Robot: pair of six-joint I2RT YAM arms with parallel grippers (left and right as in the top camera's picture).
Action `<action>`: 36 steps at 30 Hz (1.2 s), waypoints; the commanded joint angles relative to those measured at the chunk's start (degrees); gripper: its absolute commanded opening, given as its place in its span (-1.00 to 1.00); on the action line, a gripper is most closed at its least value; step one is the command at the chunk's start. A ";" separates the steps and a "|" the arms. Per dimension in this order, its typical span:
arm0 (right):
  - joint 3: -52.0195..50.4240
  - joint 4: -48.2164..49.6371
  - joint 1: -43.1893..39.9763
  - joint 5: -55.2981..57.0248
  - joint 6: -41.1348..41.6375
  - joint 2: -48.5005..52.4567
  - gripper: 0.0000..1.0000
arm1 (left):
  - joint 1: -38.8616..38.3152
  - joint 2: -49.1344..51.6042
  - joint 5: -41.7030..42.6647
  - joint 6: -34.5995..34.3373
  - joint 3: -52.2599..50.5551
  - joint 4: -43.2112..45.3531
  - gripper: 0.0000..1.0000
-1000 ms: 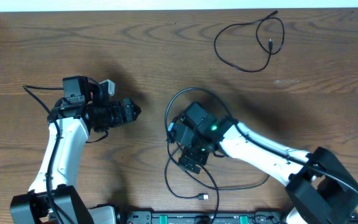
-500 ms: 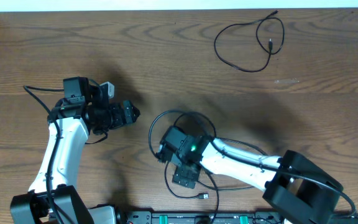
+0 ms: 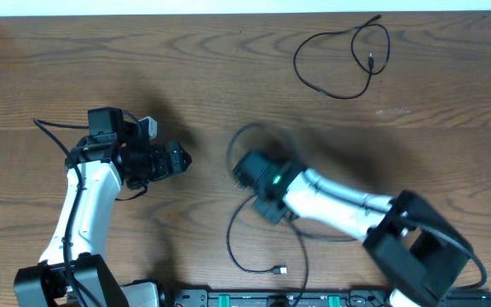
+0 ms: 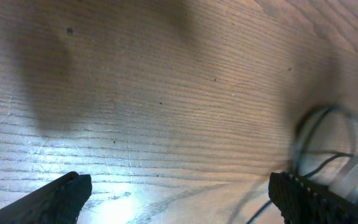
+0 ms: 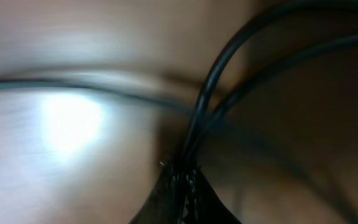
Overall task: Untangle cables
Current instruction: 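Carry the black cable bundle right to the table's right edge with the right gripper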
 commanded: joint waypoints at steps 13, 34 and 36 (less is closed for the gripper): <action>2.93 -0.57 -42.10 9.20 -0.79 4.28 -0.98 | 0.31 -0.85 -0.76 -0.24 -0.13 -0.28 0.95; 12.52 18.80 -66.05 6.54 -15.06 4.33 -0.98 | 0.31 -0.85 -0.76 -0.24 -0.13 -0.28 0.96; 12.55 22.47 -67.34 6.73 -16.52 4.35 -0.98 | 0.31 -0.85 -0.76 -0.24 -0.13 -0.28 0.96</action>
